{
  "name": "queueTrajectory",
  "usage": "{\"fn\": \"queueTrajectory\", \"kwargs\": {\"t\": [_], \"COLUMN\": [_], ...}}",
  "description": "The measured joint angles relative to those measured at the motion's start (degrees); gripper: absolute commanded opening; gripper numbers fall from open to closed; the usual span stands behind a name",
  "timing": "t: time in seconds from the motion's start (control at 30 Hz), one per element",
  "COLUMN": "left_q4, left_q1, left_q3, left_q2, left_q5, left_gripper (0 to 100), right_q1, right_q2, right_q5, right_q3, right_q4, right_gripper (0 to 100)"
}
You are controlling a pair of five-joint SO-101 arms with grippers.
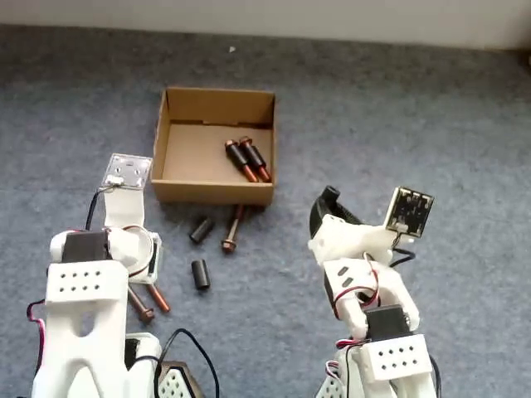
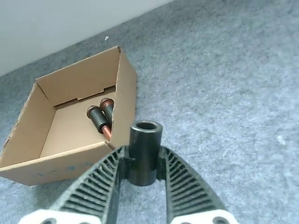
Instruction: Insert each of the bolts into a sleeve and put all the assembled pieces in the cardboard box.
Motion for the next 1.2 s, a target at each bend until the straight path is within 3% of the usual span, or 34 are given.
{"fn": "queueTrajectory", "kwargs": {"t": [0.27,0.6,0.73,0.97,1.2], "left_q4": [-0.26,-14.42,-16.18,-17.67,-22.42], "left_q1": [-0.18,-0.44,-0.44,-0.09,0.62], "left_q3": [0.00,-0.44,-1.14,-1.49,-1.41], "left_q2": [10.73,30.86,33.85,34.29,34.37], "left_q5": [5.19,9.41,9.58,9.58,9.67], "left_gripper": [19,19,19,0,0], "right_q1": [0.00,0.00,0.00,0.00,0.00], "right_q2": [0.00,0.00,0.00,0.00,0.00], "right_q5": [0.00,0.00,0.00,0.00,0.00], "right_q3": [0.00,0.00,0.00,0.00,0.00], "right_q4": [0.00,0.00,0.00,0.00,0.00], "right_gripper": [0.5,0.5,0.5,0.5,0.5]}}
